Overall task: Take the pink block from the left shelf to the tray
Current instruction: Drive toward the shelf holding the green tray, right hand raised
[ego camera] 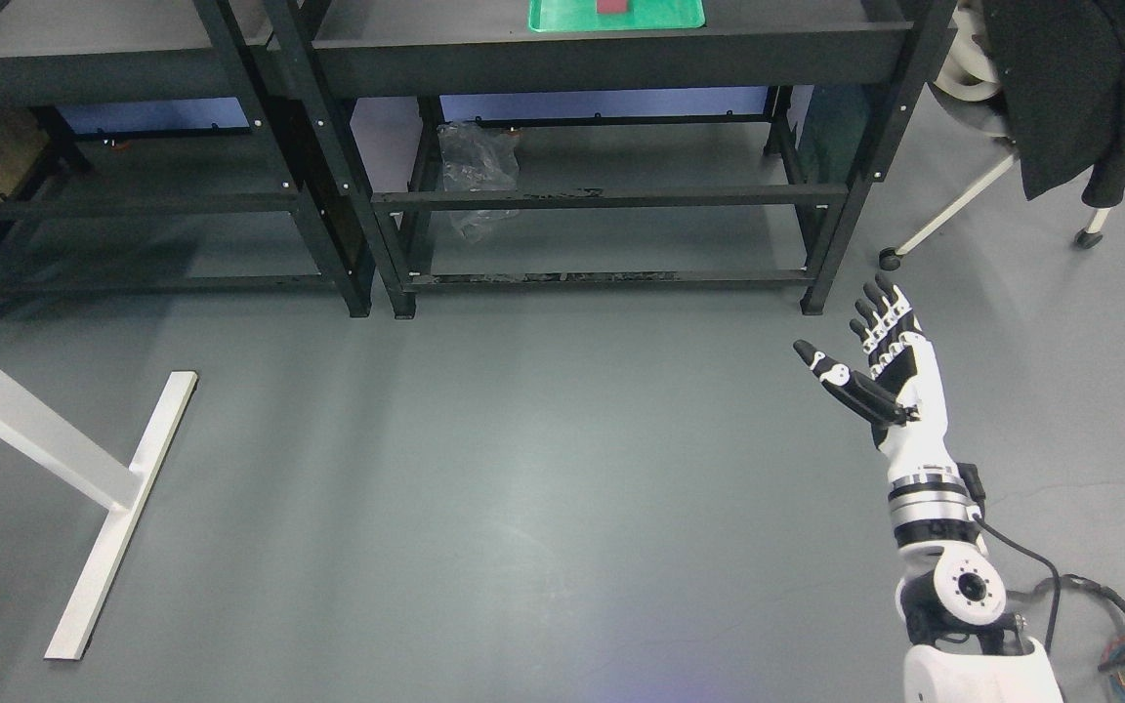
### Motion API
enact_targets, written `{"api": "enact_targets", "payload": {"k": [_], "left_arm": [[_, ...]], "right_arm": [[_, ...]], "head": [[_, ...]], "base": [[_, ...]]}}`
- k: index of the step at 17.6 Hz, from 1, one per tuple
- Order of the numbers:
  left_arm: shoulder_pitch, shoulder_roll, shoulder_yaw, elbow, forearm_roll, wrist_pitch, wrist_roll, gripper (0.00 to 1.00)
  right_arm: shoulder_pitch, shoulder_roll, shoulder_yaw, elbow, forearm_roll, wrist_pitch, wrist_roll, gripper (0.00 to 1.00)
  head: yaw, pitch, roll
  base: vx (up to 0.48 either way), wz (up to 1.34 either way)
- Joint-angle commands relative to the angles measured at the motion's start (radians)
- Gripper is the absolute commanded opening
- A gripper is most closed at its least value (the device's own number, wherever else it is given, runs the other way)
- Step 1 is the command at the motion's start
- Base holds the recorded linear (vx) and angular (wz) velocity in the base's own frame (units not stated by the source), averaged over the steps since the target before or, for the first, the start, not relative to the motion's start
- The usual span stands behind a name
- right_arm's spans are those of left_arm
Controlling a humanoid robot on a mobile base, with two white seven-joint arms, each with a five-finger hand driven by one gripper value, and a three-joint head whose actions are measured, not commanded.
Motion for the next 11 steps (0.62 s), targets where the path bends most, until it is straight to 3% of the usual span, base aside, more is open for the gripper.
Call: {"api": "enact_targets", "payload": {"k": [1,3,11], "left_arm": [[0.020,0.017,0.000,-0.017,0.000,0.000,0.000,1.00],[0.020,0.017,0.000,-0.017,0.000,0.000,0.000,1.00],[0.020,0.017,0.000,-0.017,0.000,0.000,0.000,1.00]], "right_arm": [[0.014,-0.017,0.018,0.001,0.157,0.000,-0.031,1.00],[0.014,-0.017,0.018,0.000,0.248,0.000,-0.057,1.00],[0.005,-0.017,0.038,0.000,0.352,-0.023,-0.085,0.99]], "head": [[0.0000,0.000,0.000],[0.0000,0.000,0.000],[0.0000,0.000,0.000]], "base": [[0.185,-0.05],[0.185,-0.04],[0.160,-0.06]]}}
